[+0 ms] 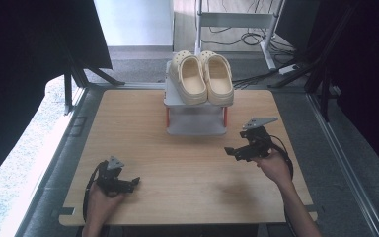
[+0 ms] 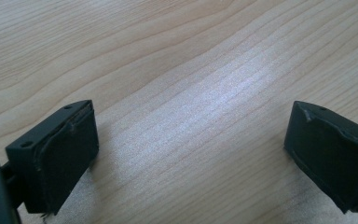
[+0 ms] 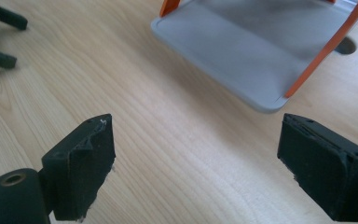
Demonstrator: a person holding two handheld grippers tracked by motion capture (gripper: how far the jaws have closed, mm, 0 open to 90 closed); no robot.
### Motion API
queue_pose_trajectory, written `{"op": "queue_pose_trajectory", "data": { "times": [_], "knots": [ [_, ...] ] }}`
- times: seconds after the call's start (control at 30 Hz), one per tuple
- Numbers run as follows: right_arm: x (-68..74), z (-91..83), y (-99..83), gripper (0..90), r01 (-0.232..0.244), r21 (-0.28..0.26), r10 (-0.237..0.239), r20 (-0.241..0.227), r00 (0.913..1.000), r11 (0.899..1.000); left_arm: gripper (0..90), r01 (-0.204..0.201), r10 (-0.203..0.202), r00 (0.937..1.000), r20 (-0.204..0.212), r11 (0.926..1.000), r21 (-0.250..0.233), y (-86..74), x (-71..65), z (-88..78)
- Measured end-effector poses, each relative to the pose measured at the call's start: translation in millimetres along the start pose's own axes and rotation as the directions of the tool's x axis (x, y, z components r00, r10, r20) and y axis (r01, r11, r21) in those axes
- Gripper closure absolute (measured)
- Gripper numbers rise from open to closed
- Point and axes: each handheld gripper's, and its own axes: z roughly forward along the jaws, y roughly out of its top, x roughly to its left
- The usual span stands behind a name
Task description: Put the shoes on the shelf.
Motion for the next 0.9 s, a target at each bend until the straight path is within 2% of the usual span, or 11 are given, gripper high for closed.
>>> {"op": "queue_pose_trajectory", "data": {
  "times": [0.23, 0.53, 0.7, 0.83, 0.9],
  "knots": [
    [3.6, 23.5, -25.2, 10.5, 0.01, 0.006, -0.01, -0.003, 0.9999, 1.0, 2.6, 0.003, -0.003, 1.0, 0.0, 1.0, 0.0, -0.1, -0.2, 0.0],
    [5.5, 53.2, -54.8, 10.5, -0.018, 0.034, 0.019, -0.031, 0.9994, 0.999, 2.6, 0.003, -0.003, 1.0, 0.0, 1.0, 0.0, 0.0, -0.2, 0.0],
    [3.6, 68.6, -71.9, 10.4, -0.042, 0.032, 0.043, -0.024, 0.9988, 0.999, 2.6, 0.003, -0.003, 1.0, 0.0, 1.0, 0.0, 0.0, -0.2, 0.0],
    [2.3, 78.2, -83.1, 9.4, -0.048, 0.054, 0.049, -0.011, 0.9987, 0.997, 2.6, 0.003, -0.003, 1.0, 0.0, 1.0, 0.0, 0.0, -0.2, 0.0],
    [3.0, 80.0, -86.9, 8.8, -0.043, 0.029, 0.043, 0.0, 0.9991, 0.999, 2.6, 0.003, -0.003, 1.0, 0.0, 1.0, 0.0, 0.0, -0.2, 0.0]
  ]
}}
